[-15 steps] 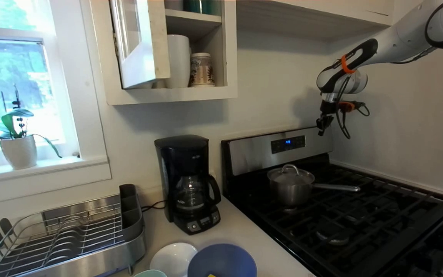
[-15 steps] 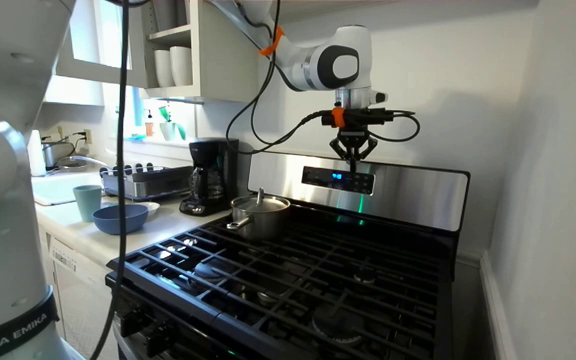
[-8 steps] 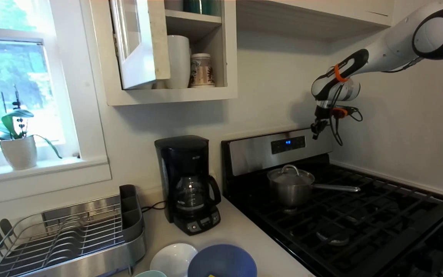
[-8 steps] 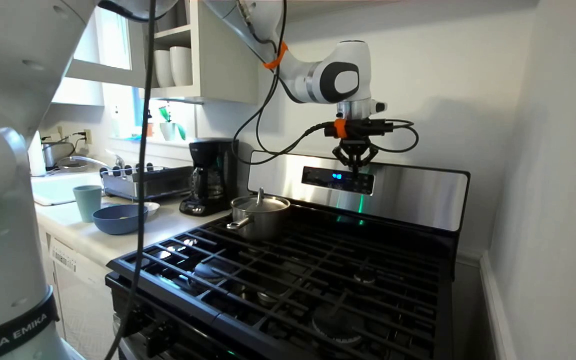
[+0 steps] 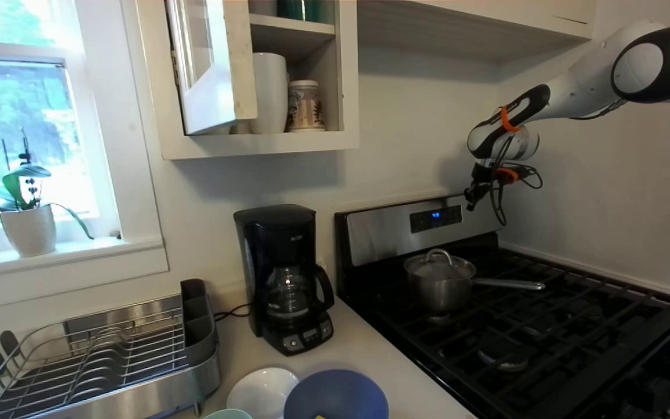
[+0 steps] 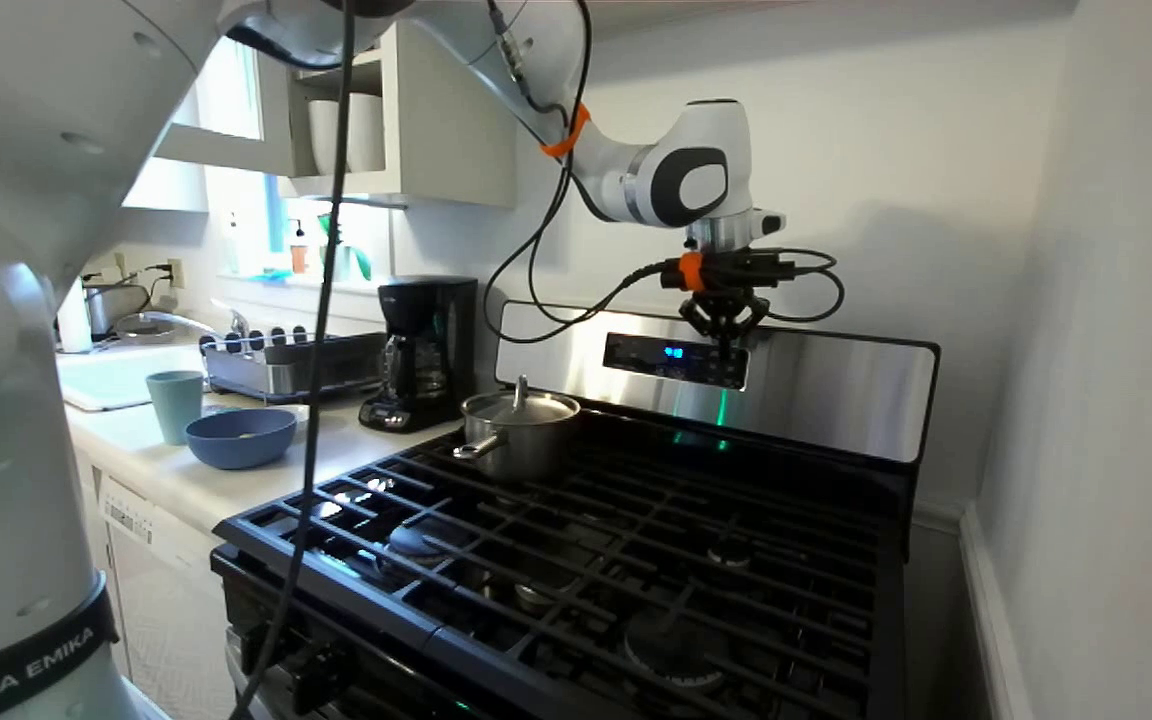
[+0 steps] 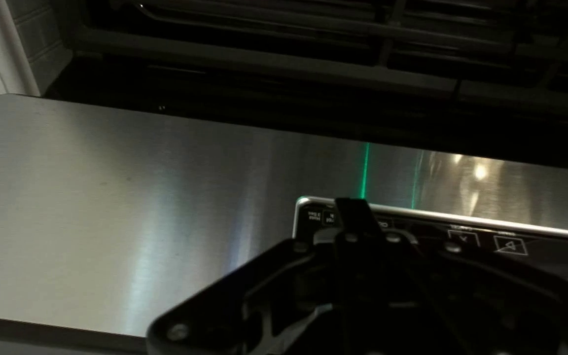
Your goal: Press a button on the stove
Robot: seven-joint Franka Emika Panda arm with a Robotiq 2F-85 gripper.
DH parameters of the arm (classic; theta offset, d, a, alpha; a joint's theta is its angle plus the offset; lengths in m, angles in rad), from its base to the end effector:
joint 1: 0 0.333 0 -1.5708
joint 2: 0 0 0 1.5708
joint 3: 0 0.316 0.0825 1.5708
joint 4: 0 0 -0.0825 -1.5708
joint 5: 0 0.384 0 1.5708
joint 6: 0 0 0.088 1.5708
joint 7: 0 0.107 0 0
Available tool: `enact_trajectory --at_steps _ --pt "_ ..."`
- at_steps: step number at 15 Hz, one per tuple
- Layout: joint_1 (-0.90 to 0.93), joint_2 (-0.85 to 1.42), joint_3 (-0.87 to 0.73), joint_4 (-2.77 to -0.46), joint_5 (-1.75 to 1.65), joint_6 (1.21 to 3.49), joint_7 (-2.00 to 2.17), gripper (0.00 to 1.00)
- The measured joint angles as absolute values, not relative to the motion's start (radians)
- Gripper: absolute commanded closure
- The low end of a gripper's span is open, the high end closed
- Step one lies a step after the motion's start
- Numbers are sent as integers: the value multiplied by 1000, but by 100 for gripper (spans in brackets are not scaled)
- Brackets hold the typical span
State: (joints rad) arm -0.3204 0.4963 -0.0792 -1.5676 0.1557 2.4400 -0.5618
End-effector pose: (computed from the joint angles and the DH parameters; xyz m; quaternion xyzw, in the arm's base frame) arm 0.6682 -0.2719 0.3962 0.9805 0.0388 0.1863 0.0488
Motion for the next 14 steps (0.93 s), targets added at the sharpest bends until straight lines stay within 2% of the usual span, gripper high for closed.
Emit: enact_trajectory --at_steps 14 --pt "-344 582 -38 -1459 160 2466 -495 100"
